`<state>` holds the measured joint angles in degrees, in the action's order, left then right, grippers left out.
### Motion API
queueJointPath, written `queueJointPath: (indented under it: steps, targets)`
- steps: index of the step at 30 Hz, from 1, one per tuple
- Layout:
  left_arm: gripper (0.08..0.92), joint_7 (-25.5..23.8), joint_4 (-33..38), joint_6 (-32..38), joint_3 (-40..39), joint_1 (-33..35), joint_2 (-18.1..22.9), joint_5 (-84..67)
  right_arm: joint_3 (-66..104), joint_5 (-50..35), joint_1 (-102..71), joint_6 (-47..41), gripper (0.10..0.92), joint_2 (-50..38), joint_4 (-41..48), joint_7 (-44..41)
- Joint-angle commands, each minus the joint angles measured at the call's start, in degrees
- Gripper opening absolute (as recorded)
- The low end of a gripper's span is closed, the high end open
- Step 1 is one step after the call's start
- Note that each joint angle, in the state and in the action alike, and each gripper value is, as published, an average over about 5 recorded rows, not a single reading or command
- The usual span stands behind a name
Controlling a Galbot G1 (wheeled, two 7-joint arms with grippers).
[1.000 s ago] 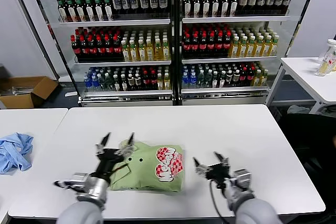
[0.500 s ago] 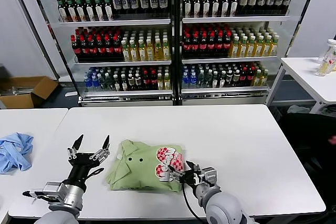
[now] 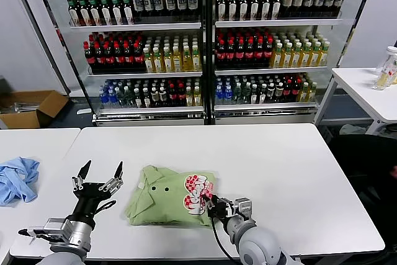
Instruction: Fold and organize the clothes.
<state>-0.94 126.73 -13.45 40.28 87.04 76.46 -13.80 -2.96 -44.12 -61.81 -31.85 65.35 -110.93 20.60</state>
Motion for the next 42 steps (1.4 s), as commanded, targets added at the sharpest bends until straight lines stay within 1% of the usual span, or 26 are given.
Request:
queueJointPath:
  steps: [1, 5, 8, 10, 13, 17, 20, 23, 25, 31, 35, 42]
  targets:
    - [0.823, -0.2, -0.8, 0.5, 0.4, -0.1, -0.3, 0.4, 10.8, 3.3, -1.1, -0.6, 0.247, -6.8, -8.3, -6.3]
    - [0.823, -0.2, -2.0, 2.2, -0.9, -1.0, -0.3, 2.0, 20.3, 6.2, -3.4, -1.3, 0.146, -14.8, -8.1, -14.3]
    - [0.823, -0.5, -3.3, 4.9, -2.5, -1.9, -0.2, 4.8, 25.2, 9.7, -3.6, -1.0, 0.106, -17.5, -4.2, -19.6]
    - [0.823, -0.7, -4.3, 6.6, -3.6, -2.6, -0.1, 6.8, 26.5, 11.2, -3.3, -0.8, 0.106, -17.7, -1.4, -21.5]
    - [0.823, -0.9, -5.4, 8.1, -4.8, -3.2, 0.4, 9.0, 24.8, 11.6, -3.2, -0.5, 0.106, -16.3, 1.2, -22.1]
    - [0.823, -0.8, -6.3, 8.7, -5.2, -3.8, 1.0, 10.1, 21.3, 13.9, -3.9, 0.2, 0.106, -12.9, 2.1, -20.1]
    - [0.823, -0.8, -6.5, 8.6, -4.7, -4.0, 0.8, 10.3, 21.4, 14.0, -4.6, 1.0, 0.115, -11.8, 0.8, -18.1]
    - [0.822, -0.8, -6.5, 8.6, -4.2, -4.1, 0.8, 10.6, 23.6, 12.9, -6.0, 1.9, 0.172, -12.5, -2.2, -15.7]
    - [0.823, -0.8, -6.4, 9.0, -4.2, -4.3, 0.9, 10.9, 26.2, 12.5, -7.0, 2.2, 0.232, -13.1, -4.0, -15.1]
    - [0.823, -0.9, -7.1, 9.6, -4.7, -5.2, 0.8, 11.1, 32.6, 12.6, -8.5, 4.5, 0.405, -13.7, -5.9, -17.0]
    - [0.823, -1.1, -7.6, 9.7, -5.0, -6.1, 0.2, 11.1, 33.5, 14.7, -6.8, 8.0, 0.518, -12.6, -4.2, -15.9]
    - [0.823, -1.0, -9.6, 11.9, -6.2, -7.6, -0.5, 11.6, 34.0, 24.1, -4.4, 15.7, 0.717, -11.4, 2.4, -15.9]
